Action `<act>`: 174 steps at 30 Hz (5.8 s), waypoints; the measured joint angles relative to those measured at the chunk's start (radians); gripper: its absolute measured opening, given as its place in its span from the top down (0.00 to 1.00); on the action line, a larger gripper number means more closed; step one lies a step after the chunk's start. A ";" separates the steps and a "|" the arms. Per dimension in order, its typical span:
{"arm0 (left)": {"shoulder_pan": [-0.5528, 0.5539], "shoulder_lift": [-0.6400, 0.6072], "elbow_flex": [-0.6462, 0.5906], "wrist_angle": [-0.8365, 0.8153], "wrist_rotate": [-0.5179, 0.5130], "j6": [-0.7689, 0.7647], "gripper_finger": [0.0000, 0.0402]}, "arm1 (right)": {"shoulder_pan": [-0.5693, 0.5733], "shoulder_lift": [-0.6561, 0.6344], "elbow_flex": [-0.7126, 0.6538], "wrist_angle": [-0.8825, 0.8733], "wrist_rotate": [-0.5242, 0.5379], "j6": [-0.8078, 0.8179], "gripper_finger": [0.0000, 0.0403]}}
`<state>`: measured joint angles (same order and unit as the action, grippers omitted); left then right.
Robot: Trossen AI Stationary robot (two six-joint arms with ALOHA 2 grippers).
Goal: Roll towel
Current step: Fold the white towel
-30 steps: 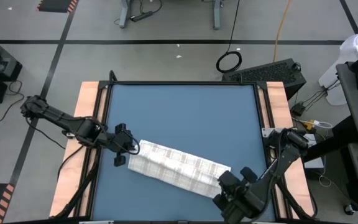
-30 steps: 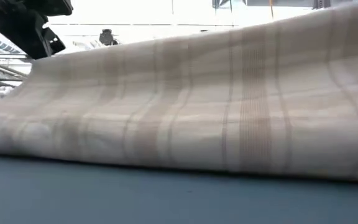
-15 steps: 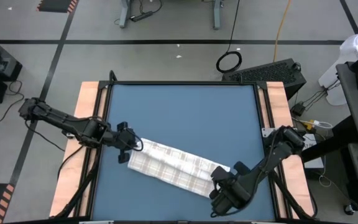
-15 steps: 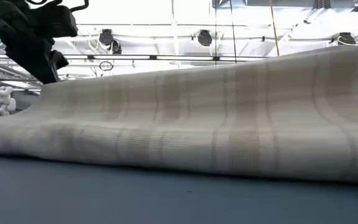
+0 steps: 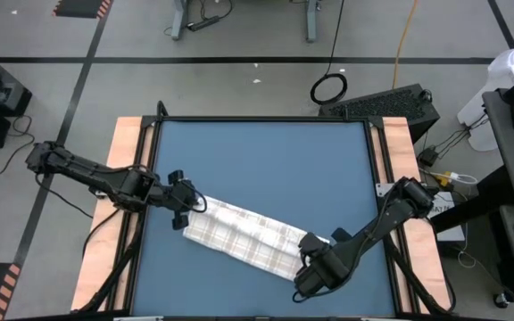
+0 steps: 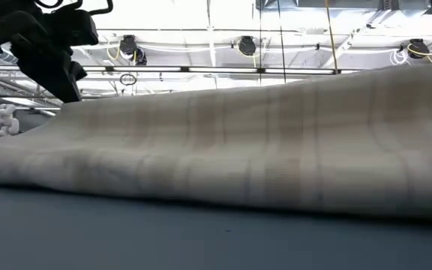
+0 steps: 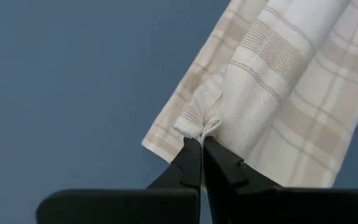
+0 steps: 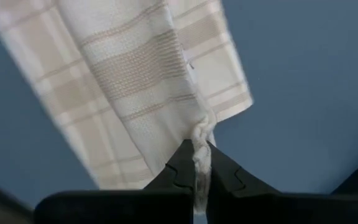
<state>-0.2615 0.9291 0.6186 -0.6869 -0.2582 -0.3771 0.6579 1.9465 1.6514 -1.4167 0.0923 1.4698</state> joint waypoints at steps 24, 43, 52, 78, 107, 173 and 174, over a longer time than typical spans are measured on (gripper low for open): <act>0.000 0.000 -0.054 0.032 -0.153 0.025 0.98 | -0.100 0.003 -0.153 0.116 -0.044 -0.128 1.00; 0.000 0.110 -0.055 0.080 -0.231 0.026 0.98 | -0.120 0.004 -0.154 0.094 -0.050 -0.145 0.92; 0.000 0.145 -0.055 0.102 -0.266 0.019 0.98 | -0.120 0.004 -0.154 0.079 -0.071 -0.118 0.85; 0.061 0.150 -0.055 0.198 -0.256 0.098 0.98 | -0.264 -0.021 0.090 -0.002 -0.112 0.006 0.69; 0.061 0.150 -0.055 0.201 -0.242 0.103 0.98 | -0.321 -0.442 -0.651 0.652 -0.255 0.125 0.69; 0.210 0.226 0.015 0.422 0.158 0.165 0.87 | -0.117 0.019 -0.783 1.604 0.660 -0.188 1.00; 0.209 0.213 0.016 0.445 0.233 0.133 0.87 | -0.117 0.013 -0.783 1.605 0.656 -0.192 1.00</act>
<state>-0.0528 1.1420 0.6342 -0.2414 -0.0252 -0.2445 0.5407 1.9591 0.8681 0.1883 0.7485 1.2776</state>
